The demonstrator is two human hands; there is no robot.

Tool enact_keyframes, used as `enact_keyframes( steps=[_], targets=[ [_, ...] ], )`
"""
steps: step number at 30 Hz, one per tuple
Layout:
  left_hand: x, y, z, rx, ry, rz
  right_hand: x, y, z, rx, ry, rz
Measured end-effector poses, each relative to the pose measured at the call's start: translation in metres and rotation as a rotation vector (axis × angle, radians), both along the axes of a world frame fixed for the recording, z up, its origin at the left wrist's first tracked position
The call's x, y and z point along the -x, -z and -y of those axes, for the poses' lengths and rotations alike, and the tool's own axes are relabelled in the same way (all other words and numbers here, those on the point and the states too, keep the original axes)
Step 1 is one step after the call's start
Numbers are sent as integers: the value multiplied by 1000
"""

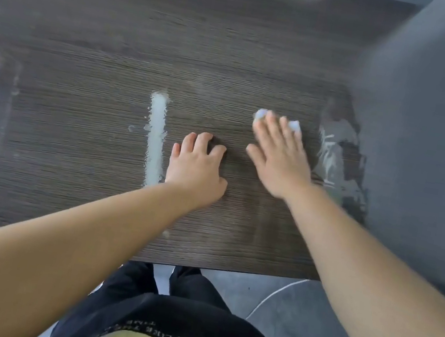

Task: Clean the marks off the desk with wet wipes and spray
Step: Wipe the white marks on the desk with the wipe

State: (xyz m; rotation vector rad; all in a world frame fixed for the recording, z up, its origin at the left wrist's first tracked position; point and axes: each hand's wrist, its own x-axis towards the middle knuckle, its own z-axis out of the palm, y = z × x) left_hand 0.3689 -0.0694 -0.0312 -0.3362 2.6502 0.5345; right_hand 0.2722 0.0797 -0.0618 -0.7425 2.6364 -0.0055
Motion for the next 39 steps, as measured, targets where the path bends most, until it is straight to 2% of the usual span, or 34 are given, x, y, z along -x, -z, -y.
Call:
enact_keyframes(
  steps=[4, 8, 12, 15, 19, 23, 25, 27, 30, 34, 39],
  targets=[
    [0, 2, -3, 28, 3, 13, 63, 4, -31, -4, 255, 6],
    [1, 2, -15, 65, -46, -15, 18, 1, -56, -2, 446, -10],
    [2, 6, -33, 86, 78, -99, -51, -2, -35, -7, 233, -4],
    [3, 8, -41, 70, 121, -107, -11, 1, -36, 28, 122, 7],
    [1, 11, -39, 59, 88, -124, 60, 3, -75, 30, 323, 15],
    [-2, 15, -44, 62, 120, -123, 16, 2, -99, 11, 457, 4],
    [-1, 17, -48, 66, 122, -136, -29, 0, -87, 18, 417, -4],
    [0, 18, -50, 67, 117, -148, -55, -1, -71, 22, 280, 11],
    [-3, 17, -52, 60, 123, -166, -29, 1, -69, 40, 170, 8],
    [-9, 14, -49, 73, 121, -182, 9, 5, -106, 26, 327, 17],
    [-25, 13, -41, 59, 111, -209, -72, 4, -116, -3, 444, -30]
  ],
)
